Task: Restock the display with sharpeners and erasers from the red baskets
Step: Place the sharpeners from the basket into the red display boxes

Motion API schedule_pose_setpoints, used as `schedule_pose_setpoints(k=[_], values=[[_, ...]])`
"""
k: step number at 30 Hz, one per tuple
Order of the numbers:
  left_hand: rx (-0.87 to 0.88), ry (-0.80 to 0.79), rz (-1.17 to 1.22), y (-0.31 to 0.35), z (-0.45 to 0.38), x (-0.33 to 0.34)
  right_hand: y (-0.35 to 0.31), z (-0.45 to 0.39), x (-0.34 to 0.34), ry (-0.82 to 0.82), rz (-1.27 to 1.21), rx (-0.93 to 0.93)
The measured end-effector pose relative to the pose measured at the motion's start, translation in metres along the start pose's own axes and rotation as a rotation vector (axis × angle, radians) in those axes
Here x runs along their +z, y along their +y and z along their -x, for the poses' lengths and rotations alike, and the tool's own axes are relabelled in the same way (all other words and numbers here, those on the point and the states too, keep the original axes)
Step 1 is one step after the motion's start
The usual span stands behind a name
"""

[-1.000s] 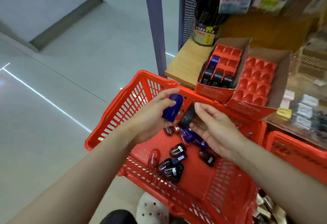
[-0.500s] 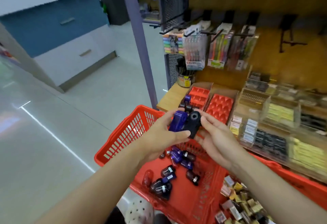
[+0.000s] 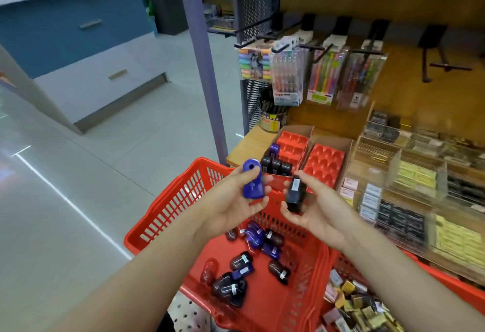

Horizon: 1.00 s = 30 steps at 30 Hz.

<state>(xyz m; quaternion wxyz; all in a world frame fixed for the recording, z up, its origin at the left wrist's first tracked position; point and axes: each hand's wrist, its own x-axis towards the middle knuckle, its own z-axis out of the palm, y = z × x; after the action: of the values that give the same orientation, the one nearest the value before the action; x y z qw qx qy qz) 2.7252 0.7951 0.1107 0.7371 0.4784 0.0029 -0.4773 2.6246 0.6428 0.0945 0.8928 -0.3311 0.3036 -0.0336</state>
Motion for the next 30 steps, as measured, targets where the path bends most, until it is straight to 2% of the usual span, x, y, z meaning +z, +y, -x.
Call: schedule_pose_setpoints(k=[2,8,12,14,17,19,21,25,30], values=[[-0.042,-0.029,0.095,0.002,-0.002,-0.003,0.001,-0.007,0.001,0.014,0.122,-0.037],[-0.048,-0.067,0.1,0.004,-0.011,-0.008,-0.012,-0.021,0.004,0.006,0.56,-0.216],[0.009,-0.02,0.041,0.005,-0.021,-0.012,-0.042,-0.031,0.008,0.032,0.616,-0.387],[0.038,0.042,-0.027,0.007,-0.033,-0.011,-0.062,-0.042,0.01,0.084,0.637,-0.438],[0.107,0.111,-0.242,0.008,-0.054,-0.009,-0.087,-0.068,0.009,0.271,0.784,-0.557],[0.172,0.105,-0.405,0.007,-0.068,-0.009,-0.099,-0.087,0.005,0.41,0.982,-0.656],[0.244,0.089,-0.544,0.007,-0.081,-0.009,-0.106,-0.106,0.003,0.473,1.209,-0.714],[0.354,0.113,-0.732,0.012,-0.106,-0.011,-0.103,-0.145,0.005,0.407,1.441,-0.741],[0.447,0.171,-0.583,0.017,-0.125,-0.017,-0.098,-0.188,0.009,0.4,1.472,-0.645]])
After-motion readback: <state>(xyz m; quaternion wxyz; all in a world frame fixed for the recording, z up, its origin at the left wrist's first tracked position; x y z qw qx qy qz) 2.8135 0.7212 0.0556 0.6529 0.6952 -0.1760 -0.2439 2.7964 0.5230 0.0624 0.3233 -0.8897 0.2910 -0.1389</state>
